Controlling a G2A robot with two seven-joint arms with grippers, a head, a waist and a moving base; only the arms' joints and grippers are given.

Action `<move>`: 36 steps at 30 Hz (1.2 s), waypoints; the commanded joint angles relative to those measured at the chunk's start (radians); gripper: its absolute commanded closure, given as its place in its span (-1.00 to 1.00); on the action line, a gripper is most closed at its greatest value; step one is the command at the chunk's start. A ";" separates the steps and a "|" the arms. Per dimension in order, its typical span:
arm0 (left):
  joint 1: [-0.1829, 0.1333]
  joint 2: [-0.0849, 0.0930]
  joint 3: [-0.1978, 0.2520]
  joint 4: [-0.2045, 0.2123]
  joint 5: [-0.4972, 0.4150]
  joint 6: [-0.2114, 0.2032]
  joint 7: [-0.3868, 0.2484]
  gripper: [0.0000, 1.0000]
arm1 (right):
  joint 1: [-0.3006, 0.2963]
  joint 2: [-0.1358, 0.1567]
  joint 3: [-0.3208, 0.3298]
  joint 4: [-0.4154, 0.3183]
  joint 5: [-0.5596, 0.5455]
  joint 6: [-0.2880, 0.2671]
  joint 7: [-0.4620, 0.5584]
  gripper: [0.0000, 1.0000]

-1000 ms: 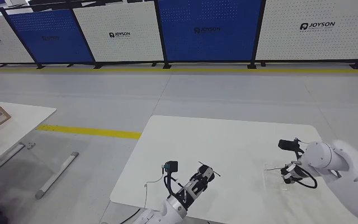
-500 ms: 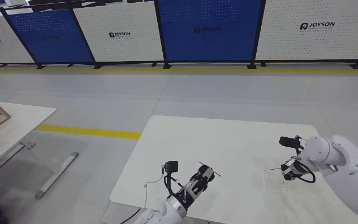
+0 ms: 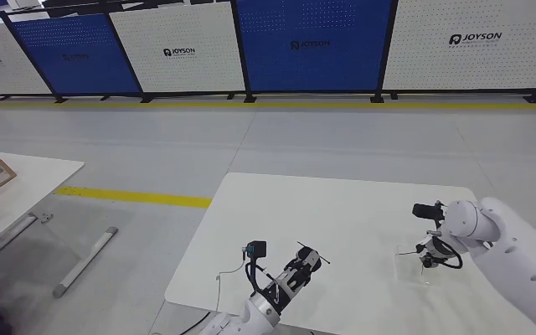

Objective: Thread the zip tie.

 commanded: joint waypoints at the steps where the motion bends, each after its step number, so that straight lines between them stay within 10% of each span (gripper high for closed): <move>1: 0.000 0.000 0.000 0.000 0.000 0.000 0.000 1.00 | 0.000 0.000 0.001 -0.001 0.000 0.000 0.000 1.00; 15: 0.000 0.000 0.000 0.000 0.000 0.000 0.000 1.00 | 0.010 -0.023 -0.016 0.064 0.034 -0.076 0.000 1.00; 36: 0.000 0.000 0.000 0.000 0.000 0.000 0.000 1.00 | 0.140 -0.124 -0.213 0.292 0.140 -0.122 0.000 0.94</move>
